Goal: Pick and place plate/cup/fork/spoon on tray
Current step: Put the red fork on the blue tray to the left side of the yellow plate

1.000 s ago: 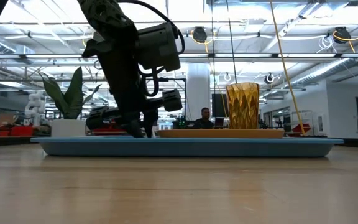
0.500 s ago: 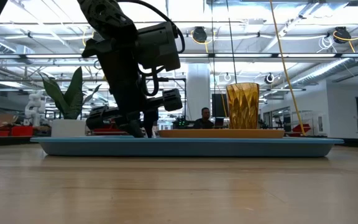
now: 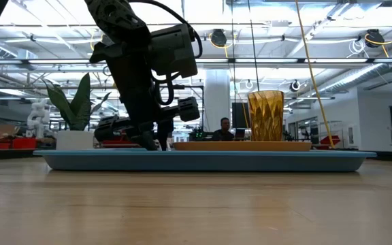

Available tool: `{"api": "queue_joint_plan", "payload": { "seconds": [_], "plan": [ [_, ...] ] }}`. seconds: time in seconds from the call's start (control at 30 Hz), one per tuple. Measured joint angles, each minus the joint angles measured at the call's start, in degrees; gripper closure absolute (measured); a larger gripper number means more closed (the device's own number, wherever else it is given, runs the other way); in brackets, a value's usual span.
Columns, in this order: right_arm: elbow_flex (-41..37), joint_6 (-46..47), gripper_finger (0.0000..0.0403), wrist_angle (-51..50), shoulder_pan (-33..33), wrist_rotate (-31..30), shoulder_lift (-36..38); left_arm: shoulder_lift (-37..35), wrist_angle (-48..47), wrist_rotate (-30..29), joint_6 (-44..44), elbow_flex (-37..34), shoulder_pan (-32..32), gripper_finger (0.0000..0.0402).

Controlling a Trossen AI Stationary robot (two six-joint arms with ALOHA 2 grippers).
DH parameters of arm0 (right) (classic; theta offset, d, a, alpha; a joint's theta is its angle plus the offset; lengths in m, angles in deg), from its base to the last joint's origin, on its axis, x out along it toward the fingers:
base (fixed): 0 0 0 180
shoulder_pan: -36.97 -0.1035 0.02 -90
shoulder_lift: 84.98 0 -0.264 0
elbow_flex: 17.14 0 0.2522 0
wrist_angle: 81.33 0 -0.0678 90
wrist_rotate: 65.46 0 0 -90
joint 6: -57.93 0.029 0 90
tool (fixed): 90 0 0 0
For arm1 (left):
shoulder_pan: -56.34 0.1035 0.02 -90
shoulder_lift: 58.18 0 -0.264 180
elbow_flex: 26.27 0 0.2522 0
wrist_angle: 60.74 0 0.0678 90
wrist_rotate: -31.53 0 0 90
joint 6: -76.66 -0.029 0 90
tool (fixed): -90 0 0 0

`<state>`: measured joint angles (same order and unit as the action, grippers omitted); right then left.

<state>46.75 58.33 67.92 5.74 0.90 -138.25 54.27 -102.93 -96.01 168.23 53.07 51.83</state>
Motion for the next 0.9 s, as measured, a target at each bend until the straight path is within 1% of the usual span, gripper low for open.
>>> {"api": "queue_joint_plan", "payload": {
  "seconds": [0.9],
  "plan": [
    [0.00,0.00,0.0234,-0.01,0.00,0.00,0.00,0.00,0.00,-0.52,-0.39,0.00,0.00,0.0336]
  ]
}}
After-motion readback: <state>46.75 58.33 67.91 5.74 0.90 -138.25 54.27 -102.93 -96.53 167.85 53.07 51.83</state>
